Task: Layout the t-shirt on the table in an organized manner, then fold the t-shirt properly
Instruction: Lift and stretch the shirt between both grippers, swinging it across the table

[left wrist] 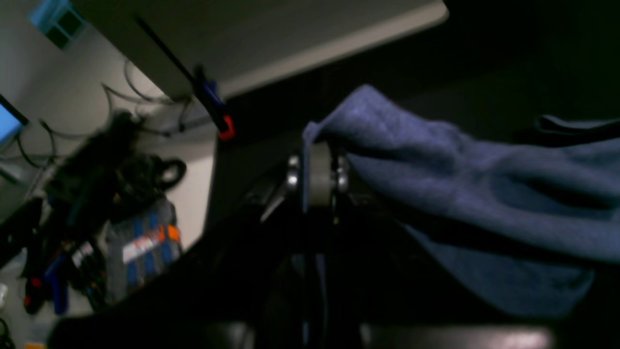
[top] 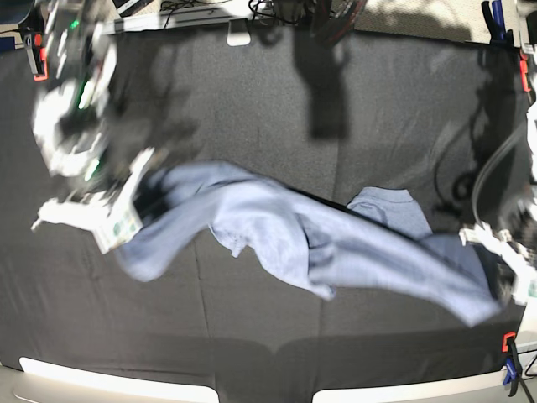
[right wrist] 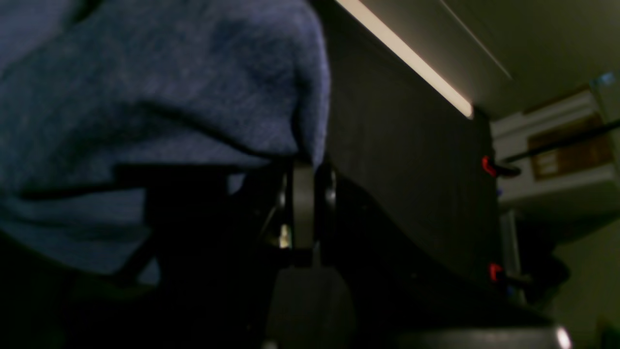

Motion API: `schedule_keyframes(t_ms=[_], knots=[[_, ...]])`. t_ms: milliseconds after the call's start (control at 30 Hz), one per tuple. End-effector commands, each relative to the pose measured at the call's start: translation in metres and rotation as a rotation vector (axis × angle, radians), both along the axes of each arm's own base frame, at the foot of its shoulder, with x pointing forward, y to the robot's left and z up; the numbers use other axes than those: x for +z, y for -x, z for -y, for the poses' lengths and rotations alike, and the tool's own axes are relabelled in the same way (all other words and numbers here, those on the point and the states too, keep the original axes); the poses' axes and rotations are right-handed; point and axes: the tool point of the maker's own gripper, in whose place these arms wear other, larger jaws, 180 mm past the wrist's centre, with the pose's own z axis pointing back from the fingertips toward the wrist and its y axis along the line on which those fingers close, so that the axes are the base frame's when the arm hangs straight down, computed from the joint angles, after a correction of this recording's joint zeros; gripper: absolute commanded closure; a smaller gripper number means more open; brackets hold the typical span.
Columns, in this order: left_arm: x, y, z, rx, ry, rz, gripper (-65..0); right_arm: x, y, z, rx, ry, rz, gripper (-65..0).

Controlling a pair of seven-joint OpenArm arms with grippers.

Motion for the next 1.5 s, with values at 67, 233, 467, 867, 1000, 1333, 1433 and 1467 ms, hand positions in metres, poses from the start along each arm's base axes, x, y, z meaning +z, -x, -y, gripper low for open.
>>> schedule_keyframes(t_ms=[67,233,467,867,1000,1333,1433,1467], knots=[[0.004,0.004,-0.001,0.001,-0.006,0.022,0.0,-0.001,-0.030,0.031,-0.045,-0.007,0.005,0.0],[-0.015,0.013,0.008,0.000,0.039,-0.009,0.0,-0.013,-0.075,0.081,-0.144,-0.032,-0.030,0.0],[-0.008,0.009,0.019,0.006,0.066,0.059,0.0,0.018,-0.139,0.120,-0.242,-0.129,0.022,0.0],[0.009,-0.001,0.021,0.007,0.077,0.109,0.0,0.188,-0.202,0.129,-0.247,-0.227,0.325,0.0],[0.009,-0.001,0.021,0.007,0.077,0.110,0.0,0.247,-0.205,0.129,-0.227,-0.289,0.418,0.0],[0.006,-0.001,0.020,0.035,0.099,0.103,0.0,0.333,-0.203,0.116,-0.199,-0.215,0.464,0.0],[0.006,-0.001,0.018,0.051,0.110,0.108,0.0,0.322,-0.207,0.107,-0.185,-0.192,0.436,0.0],[0.006,-0.001,0.018,0.054,0.106,0.110,0.0,0.315,-0.209,0.104,-0.178,-0.188,0.423,0.0]])
